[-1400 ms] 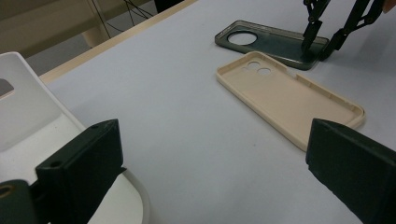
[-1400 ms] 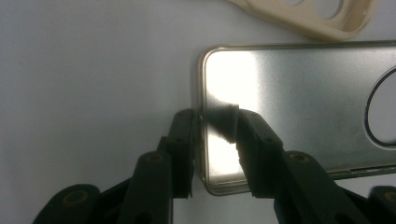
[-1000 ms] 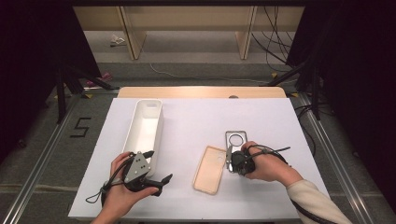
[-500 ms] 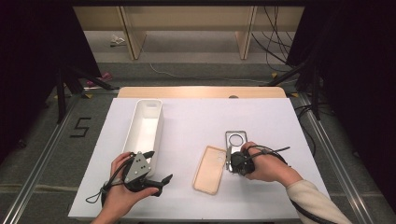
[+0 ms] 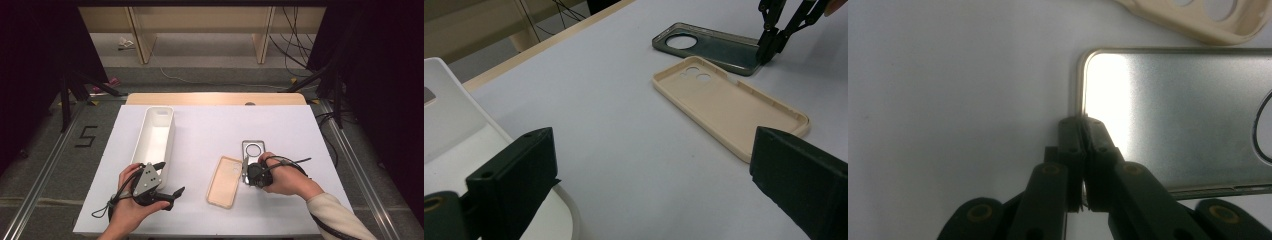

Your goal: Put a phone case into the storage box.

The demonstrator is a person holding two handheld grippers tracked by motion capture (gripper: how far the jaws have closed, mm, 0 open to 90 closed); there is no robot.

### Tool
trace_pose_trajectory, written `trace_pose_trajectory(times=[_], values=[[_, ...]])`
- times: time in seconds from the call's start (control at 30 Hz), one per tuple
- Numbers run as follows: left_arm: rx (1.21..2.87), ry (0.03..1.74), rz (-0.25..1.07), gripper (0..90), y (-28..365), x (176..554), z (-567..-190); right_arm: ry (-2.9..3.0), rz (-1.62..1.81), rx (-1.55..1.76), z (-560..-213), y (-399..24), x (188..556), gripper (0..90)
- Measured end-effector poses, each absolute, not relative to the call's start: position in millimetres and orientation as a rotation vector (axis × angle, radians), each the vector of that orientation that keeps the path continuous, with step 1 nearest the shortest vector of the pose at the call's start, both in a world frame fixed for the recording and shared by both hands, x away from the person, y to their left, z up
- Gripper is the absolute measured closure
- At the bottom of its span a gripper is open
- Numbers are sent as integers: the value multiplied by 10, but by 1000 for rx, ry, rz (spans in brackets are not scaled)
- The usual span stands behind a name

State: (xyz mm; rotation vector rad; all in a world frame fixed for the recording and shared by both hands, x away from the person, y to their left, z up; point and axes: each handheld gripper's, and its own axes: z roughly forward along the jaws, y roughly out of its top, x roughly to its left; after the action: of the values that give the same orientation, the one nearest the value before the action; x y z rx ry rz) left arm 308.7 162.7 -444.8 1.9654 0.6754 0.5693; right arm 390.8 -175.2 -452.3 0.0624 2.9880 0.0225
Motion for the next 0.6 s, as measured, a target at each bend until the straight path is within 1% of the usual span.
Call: trace_pose_trajectory(times=[0.37, 0.6], values=[[1963, 676, 570, 47, 1637, 3083, -4439, 2955, 125, 89, -4376, -1835, 3926, 886], [1947, 687, 563, 51, 1636, 3082, -4421, 2909, 268, 151, -4273, -1918, 3923, 888]])
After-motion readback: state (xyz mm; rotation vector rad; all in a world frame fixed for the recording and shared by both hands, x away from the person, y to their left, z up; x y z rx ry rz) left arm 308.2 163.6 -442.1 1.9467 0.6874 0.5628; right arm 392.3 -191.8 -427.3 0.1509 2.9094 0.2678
